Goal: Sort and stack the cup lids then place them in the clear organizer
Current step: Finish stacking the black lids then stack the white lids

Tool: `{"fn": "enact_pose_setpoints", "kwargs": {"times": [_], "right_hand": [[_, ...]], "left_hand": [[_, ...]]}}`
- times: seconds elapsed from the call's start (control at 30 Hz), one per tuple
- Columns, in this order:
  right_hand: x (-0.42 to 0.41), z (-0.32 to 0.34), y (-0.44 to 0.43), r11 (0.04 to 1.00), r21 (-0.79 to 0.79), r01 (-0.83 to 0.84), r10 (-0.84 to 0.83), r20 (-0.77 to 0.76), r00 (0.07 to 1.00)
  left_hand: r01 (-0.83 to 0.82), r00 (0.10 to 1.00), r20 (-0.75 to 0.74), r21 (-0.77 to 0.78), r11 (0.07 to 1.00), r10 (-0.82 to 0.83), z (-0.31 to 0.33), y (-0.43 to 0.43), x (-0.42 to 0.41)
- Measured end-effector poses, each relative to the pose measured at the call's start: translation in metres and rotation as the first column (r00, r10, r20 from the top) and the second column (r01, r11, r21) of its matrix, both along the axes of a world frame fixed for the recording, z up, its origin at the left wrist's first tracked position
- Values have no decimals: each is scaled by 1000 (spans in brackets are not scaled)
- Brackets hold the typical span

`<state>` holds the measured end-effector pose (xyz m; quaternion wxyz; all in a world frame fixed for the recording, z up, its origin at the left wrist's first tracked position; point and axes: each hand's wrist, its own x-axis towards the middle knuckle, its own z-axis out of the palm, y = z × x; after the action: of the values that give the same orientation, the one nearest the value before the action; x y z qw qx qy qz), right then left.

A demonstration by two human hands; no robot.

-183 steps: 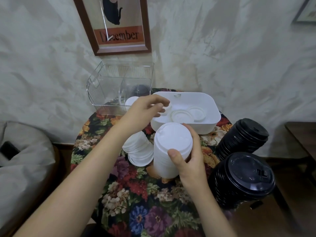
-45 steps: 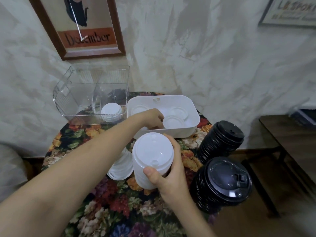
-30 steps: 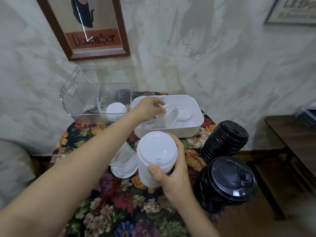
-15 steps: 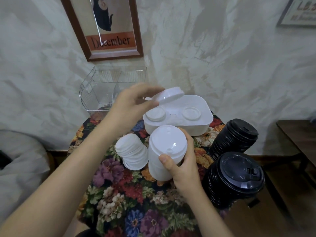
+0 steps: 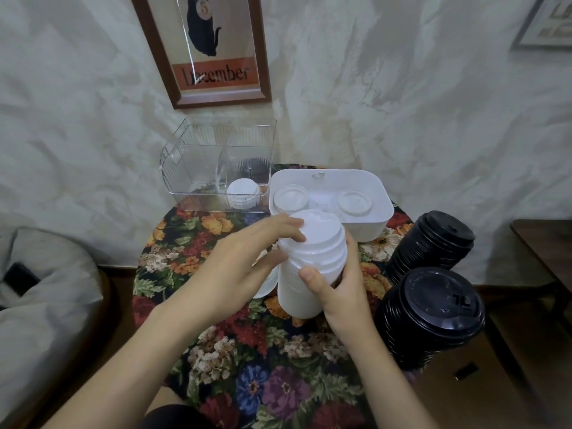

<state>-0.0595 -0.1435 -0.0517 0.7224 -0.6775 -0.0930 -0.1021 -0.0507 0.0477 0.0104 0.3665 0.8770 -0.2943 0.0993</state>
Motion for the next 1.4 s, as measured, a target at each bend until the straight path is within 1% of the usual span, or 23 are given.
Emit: {"fn": "enact_pose_setpoints", "kwargs": {"times": [0.1,0.2,0.3,0.43,0.5,0.73,0.9,0.97,1.13,1.3,1.4], "right_hand": [[1,0,0,1000,-9,1,-1,2,1000],[1,1,-1,1000,-9,-10,10,5,1000],[2,2,-2,1000,-11,-25,25,7,1000],[2,3,-3,998,-17,-54,54,-1,999],[2,4,-4,998,-21,-59,59,-5,998],[6,5,-8,993,-69,-100,101,7,995],[6,11,-8,994,-87,-72,75,35,997],[7,13,-6,993,-82,-83,87,49,995],[6,16,-1,995,-40,-88,89,12,996],[8,13,-5,995,-78,-64,65,13,998],[7,8,-9,994,-102,-31,31,2,1000]], "left_hand": [[25,993,-112,-99,995,-36,6,-3,-3],[-10,988,-154,-182,983,-19,11,-11,0],[-45,982,-187,-220,975,3,9,-17,8],[-44,924,-378,-260,965,-60,5,-15,16],[-33,900,-427,-263,964,-85,5,-15,16],[-28,928,-372,-139,990,-26,12,-13,22],[-4,933,-358,-107,994,-35,14,-9,24],[-3,927,-371,-141,990,-50,11,-8,24],[-27,877,-459,-343,939,-143,-1,-11,21],[-54,863,-476,-425,904,-172,-19,-20,15],[-29,861,-471,-425,905,-194,-24,-19,15]]}}
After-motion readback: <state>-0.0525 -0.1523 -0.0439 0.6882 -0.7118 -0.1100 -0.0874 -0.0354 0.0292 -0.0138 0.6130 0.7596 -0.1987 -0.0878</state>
